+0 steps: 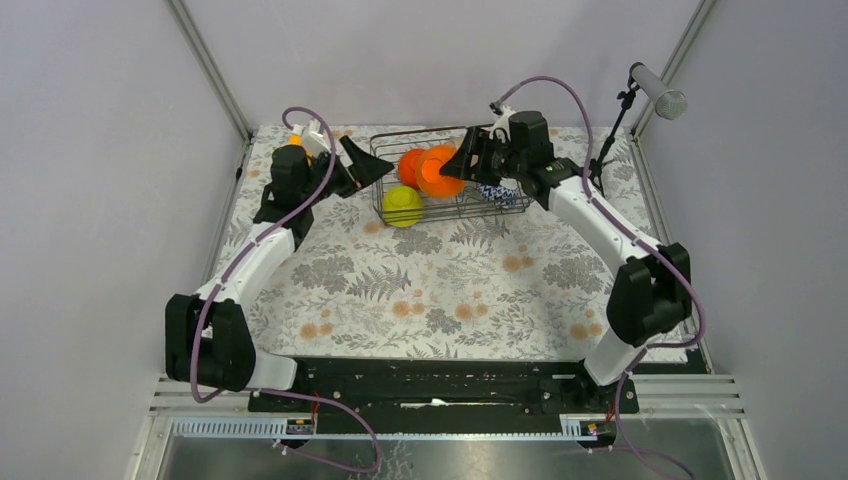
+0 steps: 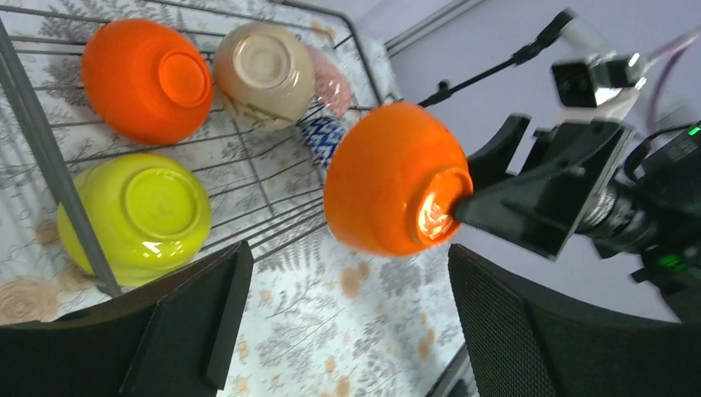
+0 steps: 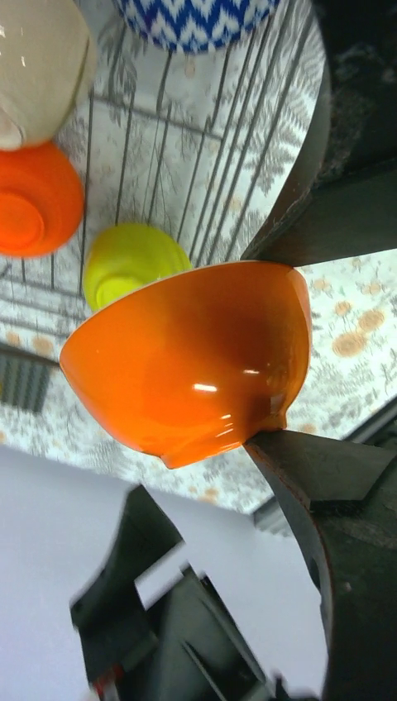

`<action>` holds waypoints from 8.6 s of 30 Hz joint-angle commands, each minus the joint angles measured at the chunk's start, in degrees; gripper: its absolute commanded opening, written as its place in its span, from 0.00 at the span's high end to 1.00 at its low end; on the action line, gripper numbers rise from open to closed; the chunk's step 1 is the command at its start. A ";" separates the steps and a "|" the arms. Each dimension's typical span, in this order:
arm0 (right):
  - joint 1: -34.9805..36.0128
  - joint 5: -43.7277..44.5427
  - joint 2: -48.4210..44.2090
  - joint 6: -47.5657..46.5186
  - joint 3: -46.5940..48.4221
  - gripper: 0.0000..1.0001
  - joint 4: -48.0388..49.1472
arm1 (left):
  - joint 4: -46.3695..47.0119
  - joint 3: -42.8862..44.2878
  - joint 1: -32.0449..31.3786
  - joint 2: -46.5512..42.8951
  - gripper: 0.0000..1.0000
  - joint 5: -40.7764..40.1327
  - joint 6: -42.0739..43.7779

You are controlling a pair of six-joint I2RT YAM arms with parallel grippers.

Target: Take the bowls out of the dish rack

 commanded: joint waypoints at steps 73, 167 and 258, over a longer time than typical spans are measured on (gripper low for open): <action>-2.86 -12.21 -5.12 11.55 -8.38 0.00 18.73 | 2.58 -1.70 0.41 -6.23 1.00 8.58 -4.25; 11.65 20.38 31.85 -4.56 27.82 0.08 -10.09 | -34.79 13.40 3.79 9.89 0.50 -19.40 5.29; 9.30 19.11 33.03 3.75 33.88 0.27 -15.27 | -20.06 6.06 3.69 5.12 0.30 -9.92 4.94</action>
